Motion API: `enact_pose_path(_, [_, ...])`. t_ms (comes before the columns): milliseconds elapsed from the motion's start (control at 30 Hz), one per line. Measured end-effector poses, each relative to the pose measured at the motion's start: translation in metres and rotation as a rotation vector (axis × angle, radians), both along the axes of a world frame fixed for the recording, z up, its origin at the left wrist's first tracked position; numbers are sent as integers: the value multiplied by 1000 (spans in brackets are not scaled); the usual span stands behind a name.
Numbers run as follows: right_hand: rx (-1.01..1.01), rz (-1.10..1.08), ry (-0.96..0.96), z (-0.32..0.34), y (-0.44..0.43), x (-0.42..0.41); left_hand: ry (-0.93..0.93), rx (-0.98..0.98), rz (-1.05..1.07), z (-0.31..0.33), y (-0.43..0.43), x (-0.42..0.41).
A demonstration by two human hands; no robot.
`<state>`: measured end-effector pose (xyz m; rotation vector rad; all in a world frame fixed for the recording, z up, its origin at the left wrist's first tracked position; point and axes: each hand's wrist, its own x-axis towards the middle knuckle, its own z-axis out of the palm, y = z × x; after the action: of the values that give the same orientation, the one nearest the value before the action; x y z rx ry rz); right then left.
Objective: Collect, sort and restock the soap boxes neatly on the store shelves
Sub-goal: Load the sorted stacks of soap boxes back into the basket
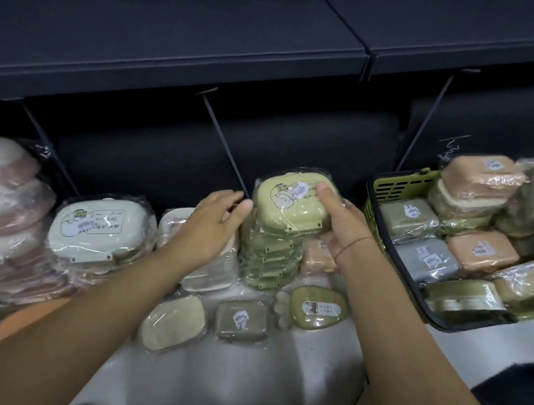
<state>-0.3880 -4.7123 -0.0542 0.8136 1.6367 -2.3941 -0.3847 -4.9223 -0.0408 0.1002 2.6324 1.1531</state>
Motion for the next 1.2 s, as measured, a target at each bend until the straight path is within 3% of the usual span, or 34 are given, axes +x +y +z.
enact_pose_path(100, [118, -46, -53, -15, -14, -13, -95, -424, -183, -20, -15, 11])
enact_pose_path(167, [211, -58, -47, -31, -23, -21, -145, -513, -255, -30, -22, 19])
enact_pose_path(333, [588, 150, -212, -42, -32, -22, -120, -528, -267, -37, -26, 23])
enact_pose_path(400, [638, 233, -236, -46, -25, -26, -119, -508, -257, -37, -26, 22])
enact_pose_path(667, [950, 512, -99, -6, 20, -21, -45, -513, -206, -17, -4, 8])
enact_pose_path(800, [1075, 697, -44, 53, 99, -14, 132, -313, -244, 6, 59, 5])
enact_pose_path(867, [1115, 643, -49, 77, 150, -10, 158, -235, -331, 10, 105, 6])
enact_pose_path(1000, [1030, 328, -196, 84, 259, -5, 75, -98, -457, 4, 201, 1])
enact_pose_path(1200, [1218, -126, -318, 48, 375, 0, -25, -190, -495, -26, 310, -36])
